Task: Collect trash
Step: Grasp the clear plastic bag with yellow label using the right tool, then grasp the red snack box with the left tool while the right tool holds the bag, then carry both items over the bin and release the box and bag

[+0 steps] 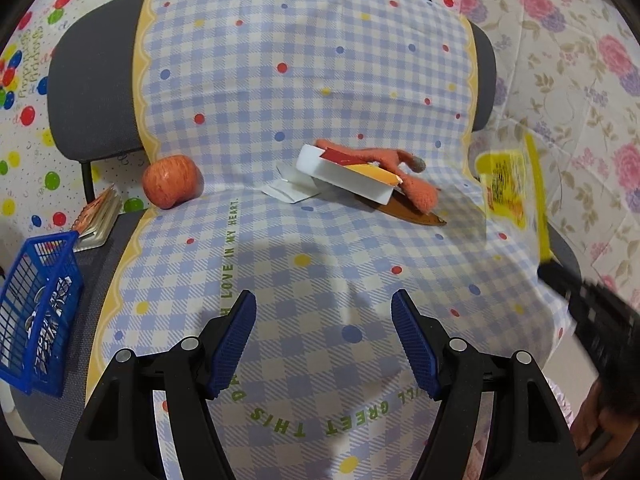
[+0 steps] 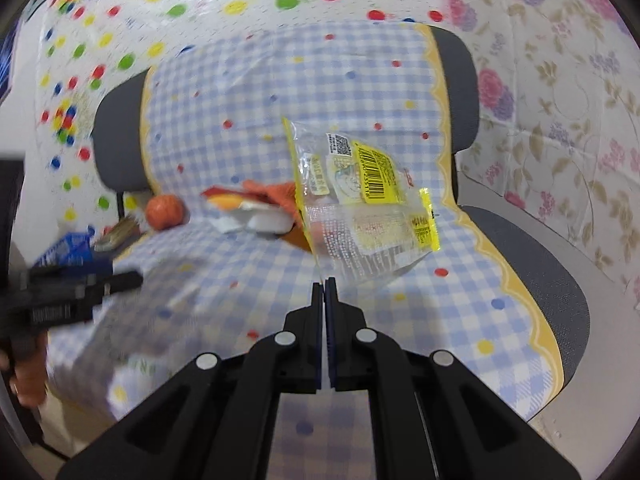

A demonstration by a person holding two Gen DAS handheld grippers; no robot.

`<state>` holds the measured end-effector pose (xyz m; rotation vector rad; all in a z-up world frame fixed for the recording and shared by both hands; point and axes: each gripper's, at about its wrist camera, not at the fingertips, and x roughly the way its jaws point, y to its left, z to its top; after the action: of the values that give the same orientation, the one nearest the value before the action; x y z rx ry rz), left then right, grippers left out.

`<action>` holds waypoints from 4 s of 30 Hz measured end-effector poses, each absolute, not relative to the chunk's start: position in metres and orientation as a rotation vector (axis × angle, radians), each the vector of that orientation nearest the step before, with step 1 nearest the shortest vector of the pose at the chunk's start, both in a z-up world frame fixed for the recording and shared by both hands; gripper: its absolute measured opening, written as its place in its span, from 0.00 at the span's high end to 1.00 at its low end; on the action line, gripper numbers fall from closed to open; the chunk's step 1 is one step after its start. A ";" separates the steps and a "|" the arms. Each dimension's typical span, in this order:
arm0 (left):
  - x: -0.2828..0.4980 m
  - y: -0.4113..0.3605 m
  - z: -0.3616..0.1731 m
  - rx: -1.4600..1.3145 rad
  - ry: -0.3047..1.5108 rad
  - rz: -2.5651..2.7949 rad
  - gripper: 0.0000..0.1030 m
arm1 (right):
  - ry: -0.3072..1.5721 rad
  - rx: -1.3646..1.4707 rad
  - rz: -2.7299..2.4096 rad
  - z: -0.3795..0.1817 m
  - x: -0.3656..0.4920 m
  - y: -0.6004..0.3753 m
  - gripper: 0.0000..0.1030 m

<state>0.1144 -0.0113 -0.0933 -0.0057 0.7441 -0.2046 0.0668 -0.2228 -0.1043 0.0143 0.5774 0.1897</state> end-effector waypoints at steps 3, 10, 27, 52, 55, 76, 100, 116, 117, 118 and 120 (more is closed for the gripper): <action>0.116 -0.010 -0.096 -0.037 0.755 -0.196 0.32 | 0.615 -0.059 0.203 -0.112 0.064 -0.219 0.97; 0.122 -0.005 -0.110 -0.047 0.787 -0.193 0.31 | 0.710 -0.119 0.193 -0.132 0.063 -0.216 0.73; 0.135 0.001 -0.099 -0.031 0.744 -0.176 0.31 | 0.635 -0.148 0.103 -0.102 0.101 -0.182 0.35; 0.198 -0.037 -0.063 -0.050 0.745 -0.246 0.39 | 0.439 0.002 -0.026 -0.054 0.072 -0.279 0.97; 0.226 -0.035 -0.068 -0.110 0.802 -0.249 0.45 | 0.443 0.005 -0.015 -0.055 0.074 -0.280 0.97; 0.227 -0.063 -0.036 -0.039 0.745 -0.342 0.99 | 0.491 0.025 0.024 -0.066 0.066 -0.269 0.97; 0.017 -0.062 -0.039 0.062 0.497 -0.469 0.99 | 0.541 0.198 0.056 -0.042 -0.033 -0.284 0.97; -0.067 -0.165 -0.088 0.188 0.609 -0.847 0.98 | 0.690 0.269 -0.248 -0.087 -0.155 -0.348 0.97; -0.070 -0.173 -0.093 0.201 0.626 -0.871 0.98 | 0.702 0.275 -0.258 -0.091 -0.159 -0.351 0.97; -0.072 -0.178 -0.096 0.212 0.638 -0.887 0.98 | 0.717 0.283 -0.269 -0.096 -0.163 -0.354 0.97; -0.075 -0.188 -0.102 0.232 0.666 -0.916 0.98 | 0.754 0.298 -0.293 -0.108 -0.169 -0.361 0.97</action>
<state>-0.0748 -0.1880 -0.1024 0.2318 0.6661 -0.9157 -0.1688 -0.3614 -0.1078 0.2984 0.7536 -0.2926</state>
